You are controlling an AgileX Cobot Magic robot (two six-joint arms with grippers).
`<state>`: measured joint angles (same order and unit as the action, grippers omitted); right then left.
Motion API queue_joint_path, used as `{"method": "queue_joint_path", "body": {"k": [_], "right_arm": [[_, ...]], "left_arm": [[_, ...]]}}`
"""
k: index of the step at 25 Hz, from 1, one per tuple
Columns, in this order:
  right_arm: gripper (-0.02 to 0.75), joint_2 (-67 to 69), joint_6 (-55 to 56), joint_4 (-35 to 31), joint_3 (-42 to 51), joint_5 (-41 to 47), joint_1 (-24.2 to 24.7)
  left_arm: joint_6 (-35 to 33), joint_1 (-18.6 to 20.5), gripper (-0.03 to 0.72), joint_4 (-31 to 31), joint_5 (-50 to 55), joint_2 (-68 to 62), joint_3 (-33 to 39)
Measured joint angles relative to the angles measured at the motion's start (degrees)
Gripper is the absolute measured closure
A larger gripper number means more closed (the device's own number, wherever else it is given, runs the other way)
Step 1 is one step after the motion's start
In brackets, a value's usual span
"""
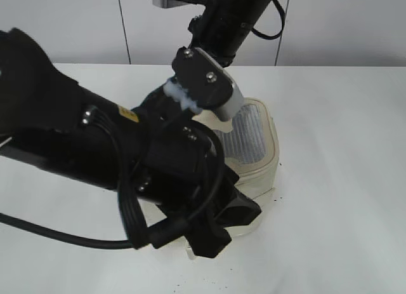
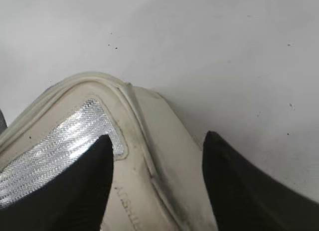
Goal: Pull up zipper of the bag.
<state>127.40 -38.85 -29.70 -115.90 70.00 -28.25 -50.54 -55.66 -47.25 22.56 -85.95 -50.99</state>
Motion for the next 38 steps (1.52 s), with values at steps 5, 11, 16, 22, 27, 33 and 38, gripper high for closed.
{"method": "queue_joint_path", "body": {"k": [5,11,16,22,27,33,38], "right_arm": [[0.262,-2.60,5.09,7.20,-0.19,0.00,1.92],[0.256,-5.01,13.21,11.00,-0.25,-0.07,9.56],[0.256,-8.30,15.20,11.28,3.43,-0.18,14.63],[0.256,-15.34,14.36,10.07,17.28,-0.26,17.68],[0.256,-20.81,11.70,6.64,28.96,-0.26,17.89],[0.256,-23.42,8.40,2.43,41.01,-4.94,17.89],[0.256,-23.50,3.37,0.34,48.29,-12.68,17.89]], "left_arm": [[0.49,3.66,0.278,0.62,0.17,3.59,0.00],[1.10,12.49,0.276,0.62,-0.46,4.36,-1.62],[1.10,16.97,0.276,0.62,-0.88,0.64,-7.57],[1.10,19.04,0.271,0.70,5.32,-8.65,-18.43],[1.21,19.09,0.241,1.69,13.31,-17.34,-28.05],[1.27,19.16,0.232,7.20,18.76,-24.09,-36.69],[1.32,19.16,0.232,10.22,21.64,-27.93,-39.37]]}}
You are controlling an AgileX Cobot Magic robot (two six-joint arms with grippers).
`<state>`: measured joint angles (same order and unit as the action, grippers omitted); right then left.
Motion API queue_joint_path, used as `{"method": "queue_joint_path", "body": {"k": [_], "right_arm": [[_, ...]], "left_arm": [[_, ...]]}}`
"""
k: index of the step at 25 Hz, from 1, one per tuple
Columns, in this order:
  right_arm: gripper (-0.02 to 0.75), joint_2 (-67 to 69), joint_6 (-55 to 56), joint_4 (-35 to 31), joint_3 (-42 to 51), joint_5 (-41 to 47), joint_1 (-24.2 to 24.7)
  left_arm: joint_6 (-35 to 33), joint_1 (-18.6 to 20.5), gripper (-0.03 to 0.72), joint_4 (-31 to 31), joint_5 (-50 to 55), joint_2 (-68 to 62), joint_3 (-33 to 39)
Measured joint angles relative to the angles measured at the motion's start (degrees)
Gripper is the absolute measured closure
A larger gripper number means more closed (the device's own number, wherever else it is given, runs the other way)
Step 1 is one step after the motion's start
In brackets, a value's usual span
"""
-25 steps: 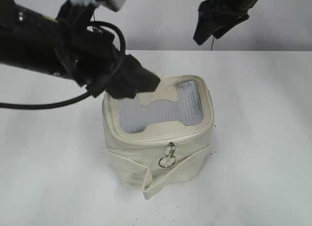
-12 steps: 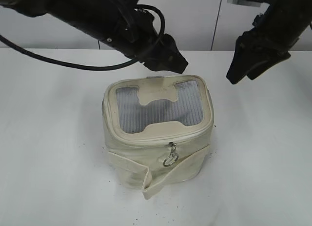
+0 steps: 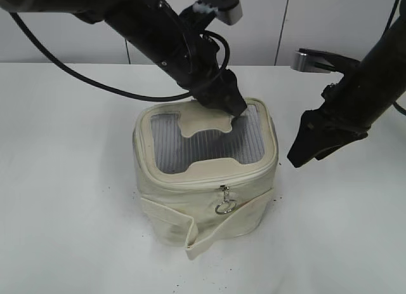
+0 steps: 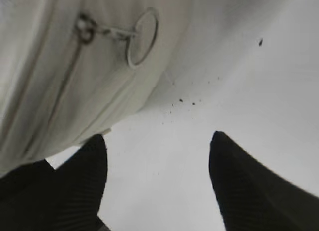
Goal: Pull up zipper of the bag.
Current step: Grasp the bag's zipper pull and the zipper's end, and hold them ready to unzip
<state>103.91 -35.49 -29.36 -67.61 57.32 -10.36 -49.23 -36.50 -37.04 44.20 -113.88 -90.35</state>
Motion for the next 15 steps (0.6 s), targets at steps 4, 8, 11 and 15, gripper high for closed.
{"method": "queue_joint_path", "body": {"k": [4,8,11,15], "right_arm": [[0.256,0.00,-7.26,-5.12,1.27,-4.72,0.00],[0.256,0.00,-12.84,-8.37,1.27,-6.68,0.00],[0.256,0.00,-15.54,-8.77,1.27,-6.75,0.00],[0.256,0.62,-18.60,-9.82,1.27,-7.96,0.00]], "left_arm": [[0.22,0.00,0.235,0.15,0.31,-1.64,-0.24],[0.39,0.00,0.361,-0.46,0.56,-2.39,-0.53],[0.45,0.00,0.585,-0.46,0.68,-2.46,-0.61],[0.63,0.05,0.645,-0.46,1.31,-2.50,-0.61]]}}
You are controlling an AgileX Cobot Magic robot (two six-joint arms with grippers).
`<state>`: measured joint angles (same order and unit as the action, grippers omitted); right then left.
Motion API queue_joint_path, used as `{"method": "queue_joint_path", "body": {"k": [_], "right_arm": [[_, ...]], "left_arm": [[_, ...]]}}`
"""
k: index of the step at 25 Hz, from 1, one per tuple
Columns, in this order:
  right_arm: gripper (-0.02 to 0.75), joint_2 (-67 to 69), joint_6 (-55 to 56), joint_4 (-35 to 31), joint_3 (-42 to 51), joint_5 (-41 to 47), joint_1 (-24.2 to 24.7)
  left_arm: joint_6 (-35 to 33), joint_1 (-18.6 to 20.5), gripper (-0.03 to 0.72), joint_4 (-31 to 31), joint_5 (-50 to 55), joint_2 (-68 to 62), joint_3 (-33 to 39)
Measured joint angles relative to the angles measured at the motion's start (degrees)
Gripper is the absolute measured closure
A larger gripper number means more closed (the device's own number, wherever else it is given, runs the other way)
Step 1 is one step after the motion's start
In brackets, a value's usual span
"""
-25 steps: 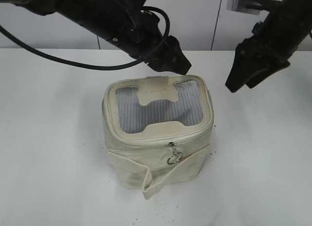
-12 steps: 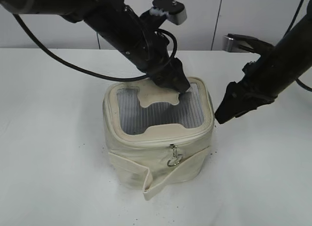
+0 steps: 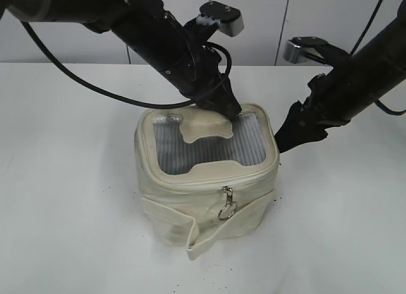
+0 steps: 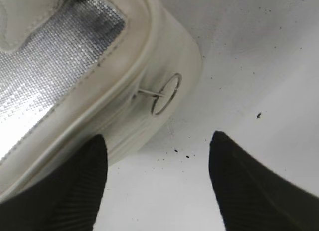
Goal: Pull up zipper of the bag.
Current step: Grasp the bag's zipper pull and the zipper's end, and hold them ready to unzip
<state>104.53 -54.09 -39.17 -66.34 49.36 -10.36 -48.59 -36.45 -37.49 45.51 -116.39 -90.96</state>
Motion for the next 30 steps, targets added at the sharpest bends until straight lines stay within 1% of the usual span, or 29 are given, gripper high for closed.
{"method": "queue_joint_path", "body": {"k": [6,10,12,14,16,18,20,22,27,30], "right_arm": [[0.258,1.62,-4.20,-2.21,0.06,-0.14,0.00],[0.260,3.68,-11.11,-7.79,0.11,0.20,0.19],[0.281,4.14,-14.23,-10.33,0.29,-0.43,0.47],[0.355,4.15,-15.54,-11.76,0.36,-1.58,0.47],[0.479,4.20,-15.87,-13.09,0.36,-2.84,0.47],[0.638,4.43,-15.92,-14.10,0.36,-3.70,0.32],[0.719,4.53,-15.17,-14.63,0.36,-3.84,0.21],[0.751,4.56,-11.96,-13.38,0.36,-3.84,0.21],[0.754,3.03,0.31,-3.05,0.36,-1.05,0.16],[0.754,0.76,3.76,-0.61,0.36,2.16,0.10]], "left_arm": [[0.00,0.00,0.645,0.05,0.23,0.22,0.00],[0.00,0.05,0.645,0.77,1.12,0.64,0.00],[0.00,0.05,0.645,1.03,1.24,0.70,0.00],[0.00,0.11,0.645,1.10,1.24,0.70,0.00],[0.00,0.11,0.645,1.16,1.24,0.70,0.00],[0.05,0.11,0.646,1.04,1.24,0.70,0.00],[0.05,0.11,0.646,0.93,1.30,0.70,0.00],[0.05,0.11,0.646,0.93,1.30,0.70,0.00],[0.49,0.11,0.646,0.93,1.25,0.70,0.00],[1.08,0.06,0.646,0.93,1.13,0.70,0.00]]}}
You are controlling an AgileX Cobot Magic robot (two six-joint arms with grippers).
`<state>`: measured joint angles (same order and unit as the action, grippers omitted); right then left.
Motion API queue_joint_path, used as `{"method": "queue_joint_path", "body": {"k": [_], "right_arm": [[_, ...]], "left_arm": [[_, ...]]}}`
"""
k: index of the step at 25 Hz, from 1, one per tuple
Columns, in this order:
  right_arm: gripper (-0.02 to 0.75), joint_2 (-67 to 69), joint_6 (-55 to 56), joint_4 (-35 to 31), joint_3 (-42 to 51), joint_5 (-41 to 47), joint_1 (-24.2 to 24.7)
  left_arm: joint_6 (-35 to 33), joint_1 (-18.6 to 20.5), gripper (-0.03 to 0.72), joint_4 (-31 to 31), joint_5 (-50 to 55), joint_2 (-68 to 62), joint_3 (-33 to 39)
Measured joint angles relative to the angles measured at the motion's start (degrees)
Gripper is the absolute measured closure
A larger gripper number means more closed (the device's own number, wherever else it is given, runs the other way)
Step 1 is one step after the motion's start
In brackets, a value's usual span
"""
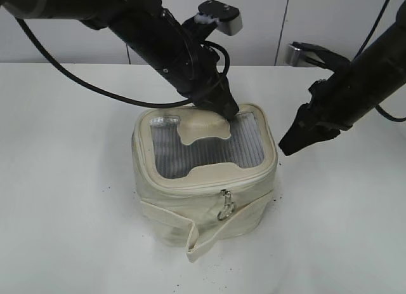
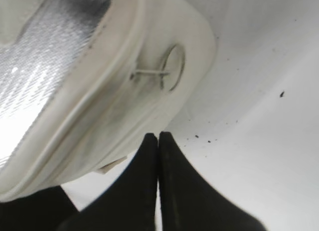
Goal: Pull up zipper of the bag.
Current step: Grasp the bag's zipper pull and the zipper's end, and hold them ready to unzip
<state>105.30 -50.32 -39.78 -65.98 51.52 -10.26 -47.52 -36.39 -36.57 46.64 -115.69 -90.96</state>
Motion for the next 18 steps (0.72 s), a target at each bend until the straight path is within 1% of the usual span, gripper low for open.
{"method": "queue_joint_path", "body": {"k": [4,8,10,11,13,15,16,18], "right_arm": [[0.754,-2.48,1.83,0.66,0.00,4.06,0.00],[0.745,-3.33,1.76,1.00,0.00,4.10,0.00],[0.689,-2.95,0.63,1.10,0.00,4.05,0.00],[0.637,-2.67,-0.07,1.18,0.05,4.00,0.00],[0.506,-2.19,-1.94,1.30,0.11,3.94,0.00],[0.402,-1.78,-4.55,0.73,0.23,3.58,0.00],[0.364,-1.76,-5.92,0.16,0.23,3.01,0.00],[0.330,-1.73,-8.63,-0.99,0.23,1.40,0.00]], "left_arm": [[0.06,0.00,0.646,0.00,-0.01,0.00,0.00],[0.18,0.00,0.646,0.05,-0.01,0.00,0.00],[0.18,0.00,0.646,0.05,-0.01,0.00,0.00],[0.18,0.00,0.646,0.05,-0.01,0.00,0.00],[0.18,0.00,0.647,0.05,-0.01,0.00,0.00],[0.18,0.00,0.647,0.05,-0.01,0.00,0.00],[0.18,0.00,0.647,0.05,-0.01,0.00,0.00],[0.18,0.00,0.647,0.05,-0.01,0.00,0.00]]}}
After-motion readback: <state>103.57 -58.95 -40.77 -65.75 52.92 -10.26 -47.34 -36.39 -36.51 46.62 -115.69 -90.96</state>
